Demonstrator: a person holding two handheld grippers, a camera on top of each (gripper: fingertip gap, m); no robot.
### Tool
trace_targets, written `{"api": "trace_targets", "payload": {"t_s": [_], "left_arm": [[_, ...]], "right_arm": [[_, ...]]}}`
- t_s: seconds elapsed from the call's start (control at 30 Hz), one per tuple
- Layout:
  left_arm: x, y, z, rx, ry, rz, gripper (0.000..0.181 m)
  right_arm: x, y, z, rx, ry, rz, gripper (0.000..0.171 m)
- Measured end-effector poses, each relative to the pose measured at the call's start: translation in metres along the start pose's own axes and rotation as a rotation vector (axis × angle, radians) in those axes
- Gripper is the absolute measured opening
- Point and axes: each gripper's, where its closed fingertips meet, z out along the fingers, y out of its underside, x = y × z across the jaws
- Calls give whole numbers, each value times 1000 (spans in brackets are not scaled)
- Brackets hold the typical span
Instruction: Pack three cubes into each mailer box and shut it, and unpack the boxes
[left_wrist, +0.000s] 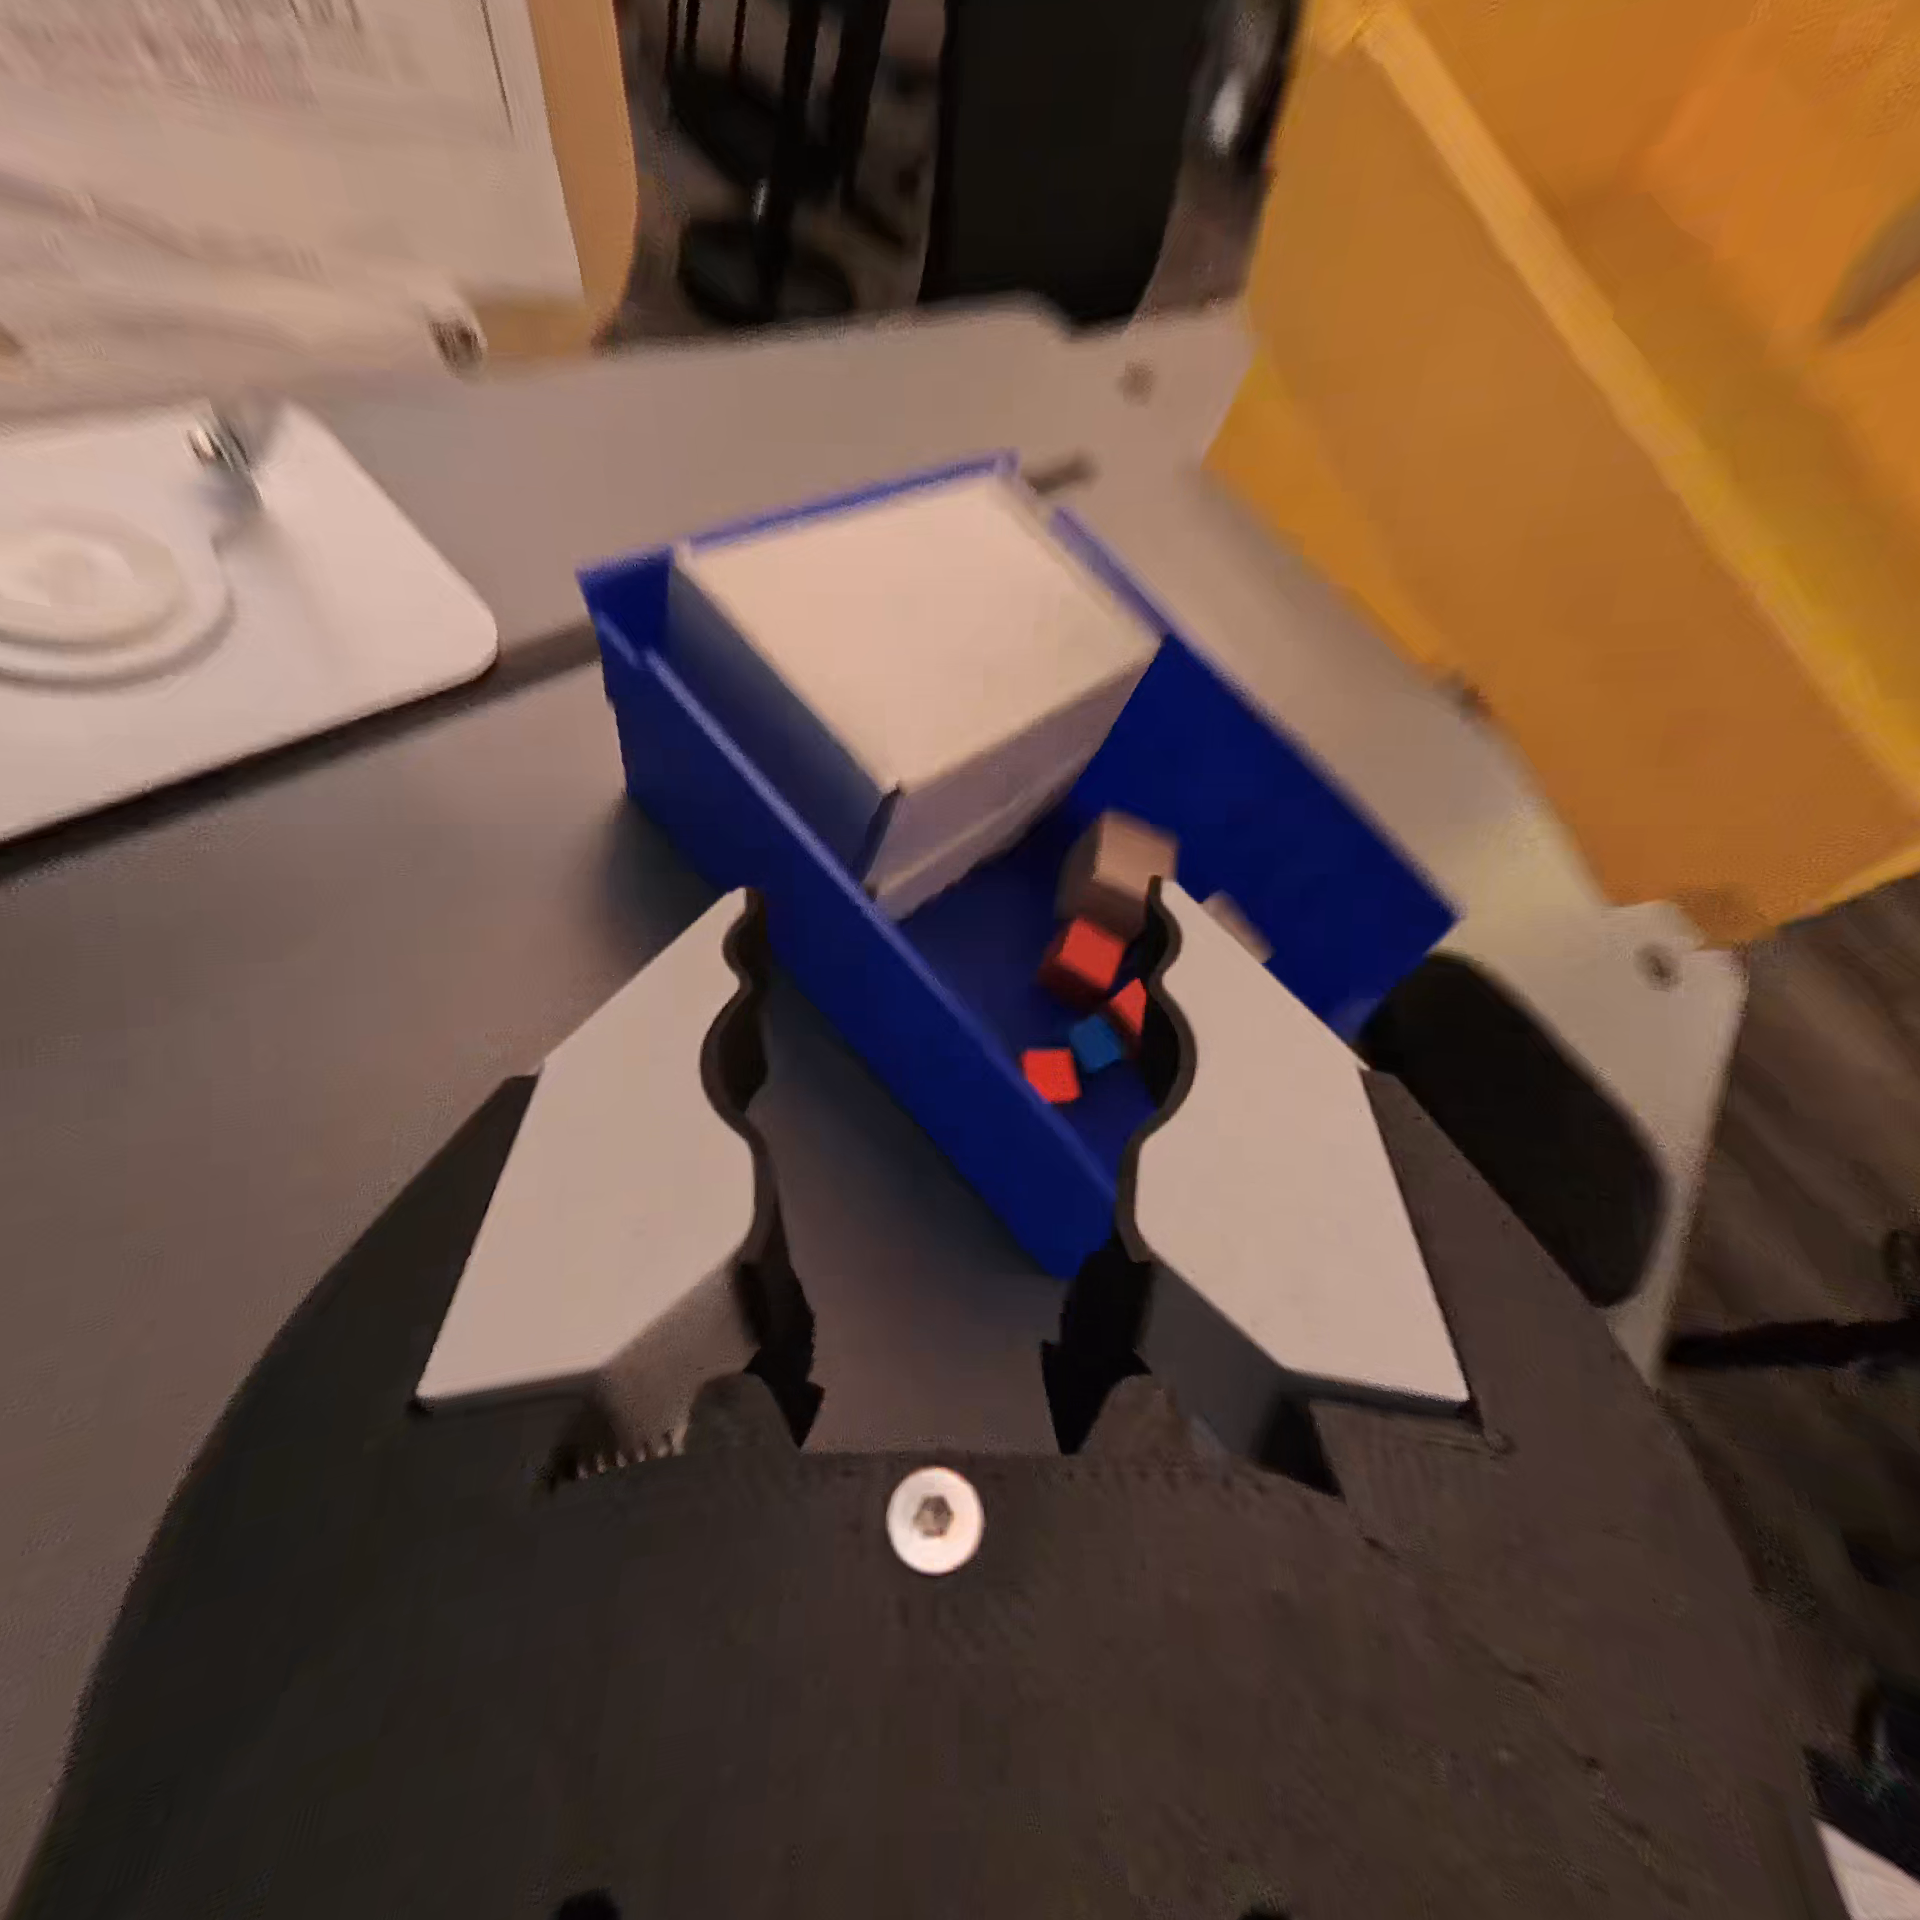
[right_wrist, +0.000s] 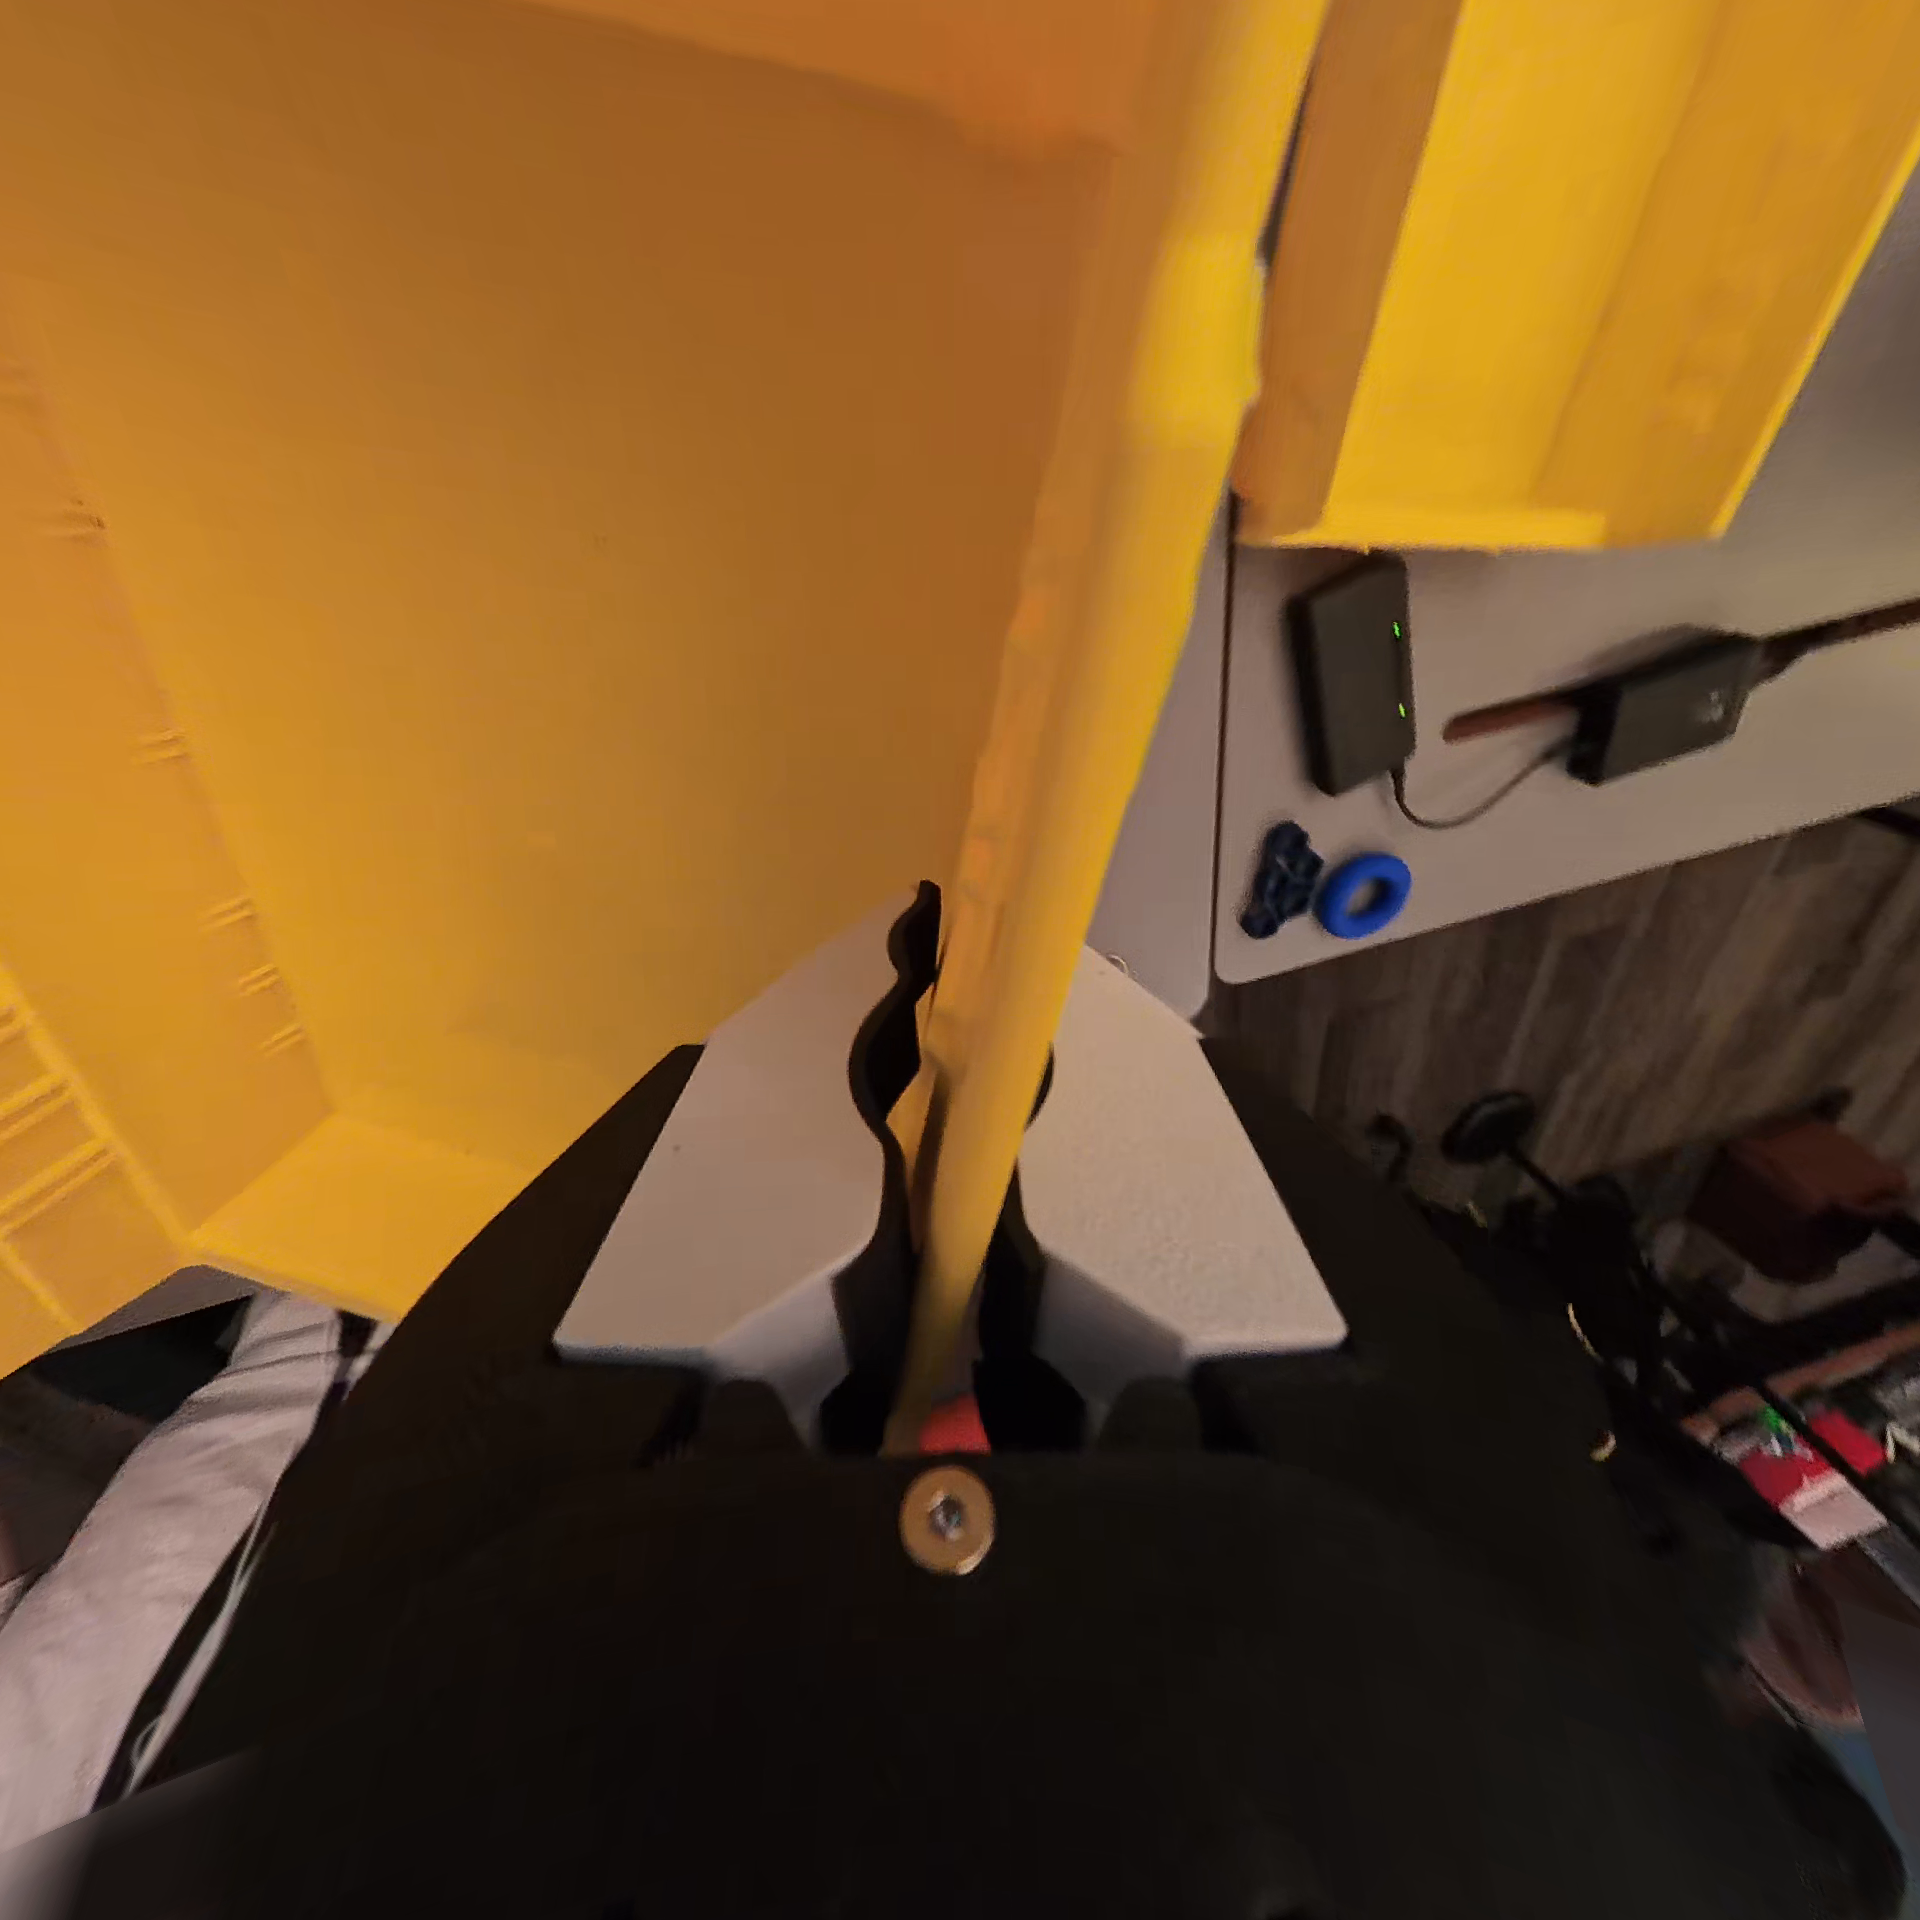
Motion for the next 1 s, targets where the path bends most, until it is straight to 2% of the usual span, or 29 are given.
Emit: {"api": "trace_targets", "payload": {"t_s": [0.03,0.13,0.27,0.33,0.43,0.57,0.73,0.9,1.0], "left_arm": [[-4,16,18,-74,-32,17,72],[0,49,50,-209,-44,57,68],[2,73,67,-305,-51,97,66],[-4,79,69,-333,-84,126,58],[-7,91,69,-403,-88,164,33],[-6,94,66,-438,-48,185,24],[-51,93,32,-536,-150,222,12],[-112,92,-18,-560,-179,-7,6],[-163,90,-55,-517,-319,-84,2]], "right_arm": [[10,5,12,-25,6,12,6],[31,19,47,-94,2,28,5],[45,31,84,-153,-23,35,6],[47,33,98,-168,-32,32,6],[46,33,114,-178,-42,25,6],[33,28,132,-182,-67,2,8],[-7,14,152,-149,-173,-49,9],[-67,-6,174,-115,-332,-99,9],[-102,-19,186,-98,-388,-143,11]]}}
